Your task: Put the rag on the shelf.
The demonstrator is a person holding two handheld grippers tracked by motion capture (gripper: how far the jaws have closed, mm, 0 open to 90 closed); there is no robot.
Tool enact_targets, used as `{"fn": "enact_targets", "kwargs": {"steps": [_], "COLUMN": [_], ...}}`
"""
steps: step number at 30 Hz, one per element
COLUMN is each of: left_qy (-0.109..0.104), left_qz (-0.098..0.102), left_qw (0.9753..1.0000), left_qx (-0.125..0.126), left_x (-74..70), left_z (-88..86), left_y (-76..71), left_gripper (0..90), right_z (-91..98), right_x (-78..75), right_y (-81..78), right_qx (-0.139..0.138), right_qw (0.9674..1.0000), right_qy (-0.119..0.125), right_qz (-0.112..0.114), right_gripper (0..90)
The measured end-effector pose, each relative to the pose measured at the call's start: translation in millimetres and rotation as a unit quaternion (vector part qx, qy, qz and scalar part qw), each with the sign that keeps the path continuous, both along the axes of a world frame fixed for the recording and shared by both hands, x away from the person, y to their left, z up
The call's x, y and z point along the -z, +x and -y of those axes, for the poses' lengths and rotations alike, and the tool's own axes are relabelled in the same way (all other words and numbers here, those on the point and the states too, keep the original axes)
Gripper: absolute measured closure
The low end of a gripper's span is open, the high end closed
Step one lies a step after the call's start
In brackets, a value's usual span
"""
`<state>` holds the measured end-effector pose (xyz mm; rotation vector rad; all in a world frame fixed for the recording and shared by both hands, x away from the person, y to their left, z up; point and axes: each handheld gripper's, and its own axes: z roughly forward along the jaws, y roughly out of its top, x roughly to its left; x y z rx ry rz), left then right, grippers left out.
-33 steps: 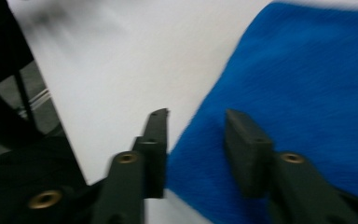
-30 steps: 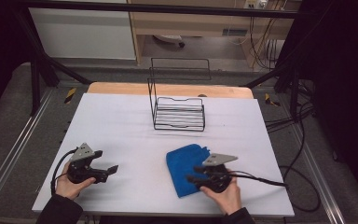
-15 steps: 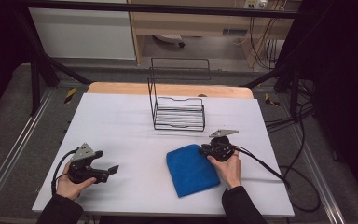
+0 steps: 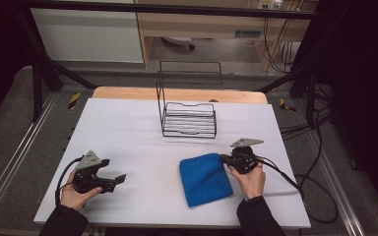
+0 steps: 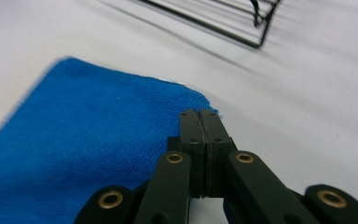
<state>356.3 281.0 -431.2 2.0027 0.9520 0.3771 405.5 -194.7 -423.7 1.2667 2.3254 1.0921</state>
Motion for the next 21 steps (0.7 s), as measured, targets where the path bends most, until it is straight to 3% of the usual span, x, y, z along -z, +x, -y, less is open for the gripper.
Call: {"fn": "enact_targets", "kwargs": {"steps": [3, 6, 10, 12, 13, 18, 19, 21], "left_qy": [-0.001, -0.002, -0.013, -0.018, -0.021, -0.009, -0.008, -0.01], "left_qz": [0.0, -0.004, -0.013, -0.016, -0.015, -0.014, -0.015, -0.014], "left_qw": [1.0, 1.0, 0.9997, 0.9996, 0.9995, 0.9996, 0.9996, 0.9998], "left_qx": [-0.001, -0.005, -0.015, -0.018, -0.018, -0.023, -0.022, -0.008], "left_x": [0.0, 0.0, -1.9, -4.5, -6.9, -16.6, -17.5, -19.6], "left_z": [1.6, 2.6, 7.3, 11.6, 16.3, 41.9, 46.5, 62.1], "left_y": [0.2, 1.0, 3.0, 4.3, 5.3, 10.6, 11.4, 14.0], "left_gripper": [9.1, 8.5, 6.2, 5.8, 4.5, 4.1, 4.1, 4.1], "right_z": [0.5, 0.1, 4.6, 6.4, 10.0, 16.3, 16.3, 22.4], "right_x": [12.3, 17.1, 8.1, 5.0, 0.0, 1.5, 1.5, 6.6], "right_y": [7.5, 11.5, 5.6, 3.2, -0.2, -6.9, -6.9, -8.0], "right_qx": [0.003, 0.001, -0.012, -0.013, -0.018, -0.029, -0.029, -0.029], "right_qw": [0.9999, 0.9999, 0.9993, 0.999, 0.998, 0.9973, 0.9973, 0.9973], "right_qy": [-0.012, -0.002, 0.027, 0.036, 0.051, 0.053, 0.053, 0.053], "right_qz": [-0.005, -0.01, 0.021, 0.023, 0.033, 0.041, 0.041, 0.043], "right_gripper": [88.4, 86.8, 68.5, 64.9, 53.2, 32.9, 32.9, 23.8]}}
